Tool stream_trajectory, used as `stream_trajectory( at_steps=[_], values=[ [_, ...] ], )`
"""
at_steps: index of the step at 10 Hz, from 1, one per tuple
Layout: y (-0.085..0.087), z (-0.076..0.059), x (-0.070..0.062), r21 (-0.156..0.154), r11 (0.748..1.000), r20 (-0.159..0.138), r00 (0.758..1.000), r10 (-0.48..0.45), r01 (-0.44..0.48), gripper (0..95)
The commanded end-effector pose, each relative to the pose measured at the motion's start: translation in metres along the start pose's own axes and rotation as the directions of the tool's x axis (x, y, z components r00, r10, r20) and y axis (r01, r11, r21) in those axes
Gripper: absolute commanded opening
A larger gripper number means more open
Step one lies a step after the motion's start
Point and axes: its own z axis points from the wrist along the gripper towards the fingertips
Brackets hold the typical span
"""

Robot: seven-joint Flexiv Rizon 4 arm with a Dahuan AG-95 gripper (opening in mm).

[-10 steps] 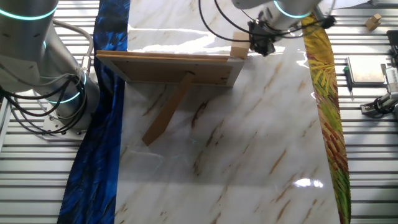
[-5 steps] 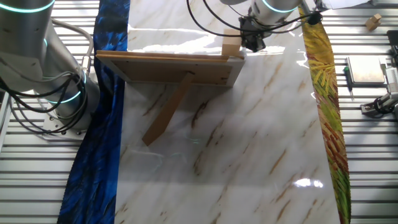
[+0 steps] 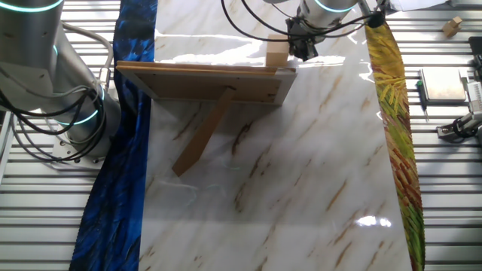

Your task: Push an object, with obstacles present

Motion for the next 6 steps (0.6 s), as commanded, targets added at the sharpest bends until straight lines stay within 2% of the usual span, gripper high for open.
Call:
stream_trajectory(
  at_steps=[1, 6],
  values=[
    [0.0004, -0.0007, 0.0004, -0.002, 1.000, 0.000, 1.000, -0.003, 0.003, 0.0],
    [0.0003, -0.0010, 0.0003, 0.007, 1.000, 0.003, 1.000, -0.007, 0.007, 0.0]
  ],
)
